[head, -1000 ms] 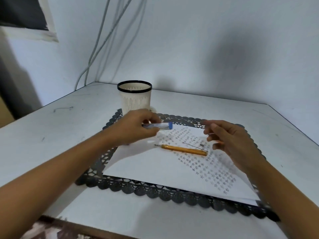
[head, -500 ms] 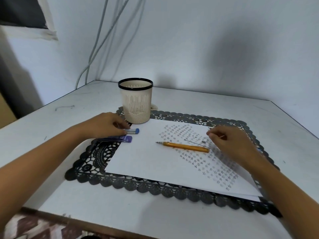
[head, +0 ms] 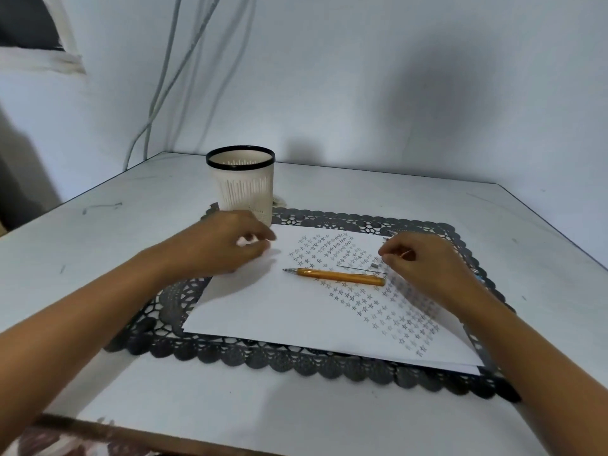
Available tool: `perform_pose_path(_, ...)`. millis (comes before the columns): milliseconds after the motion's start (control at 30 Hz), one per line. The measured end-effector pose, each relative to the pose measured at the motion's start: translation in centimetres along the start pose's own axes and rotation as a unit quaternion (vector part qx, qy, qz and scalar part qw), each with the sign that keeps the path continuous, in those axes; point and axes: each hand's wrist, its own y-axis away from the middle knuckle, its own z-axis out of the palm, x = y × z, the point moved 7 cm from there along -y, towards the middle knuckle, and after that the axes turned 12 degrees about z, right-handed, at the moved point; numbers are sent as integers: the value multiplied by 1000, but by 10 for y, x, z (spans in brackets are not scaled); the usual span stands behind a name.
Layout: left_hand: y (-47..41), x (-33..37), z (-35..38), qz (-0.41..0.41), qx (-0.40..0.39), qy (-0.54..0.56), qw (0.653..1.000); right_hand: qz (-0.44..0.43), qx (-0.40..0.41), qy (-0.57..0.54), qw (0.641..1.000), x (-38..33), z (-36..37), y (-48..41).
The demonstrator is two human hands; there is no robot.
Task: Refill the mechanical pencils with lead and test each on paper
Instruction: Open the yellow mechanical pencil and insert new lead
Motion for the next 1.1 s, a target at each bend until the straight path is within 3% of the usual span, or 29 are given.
perform_pose_path(133, -19, 52, 33, 78, -24, 52, 995, -3, -31, 17, 999, 0, 3, 1)
perform_pose_path(667, -28, 60, 63, 103, 31, 53, 993, -23, -56, 106, 992, -1, 13, 4)
perform_pose_path(967, -25, 52, 57, 46, 34, 157, 986, -81, -60, 182, 978, -8, 18, 7)
perform_pose_path(1100, -22, 47, 53, -24, 61, 248, 967, -37, -62, 75, 995, -7, 9, 7)
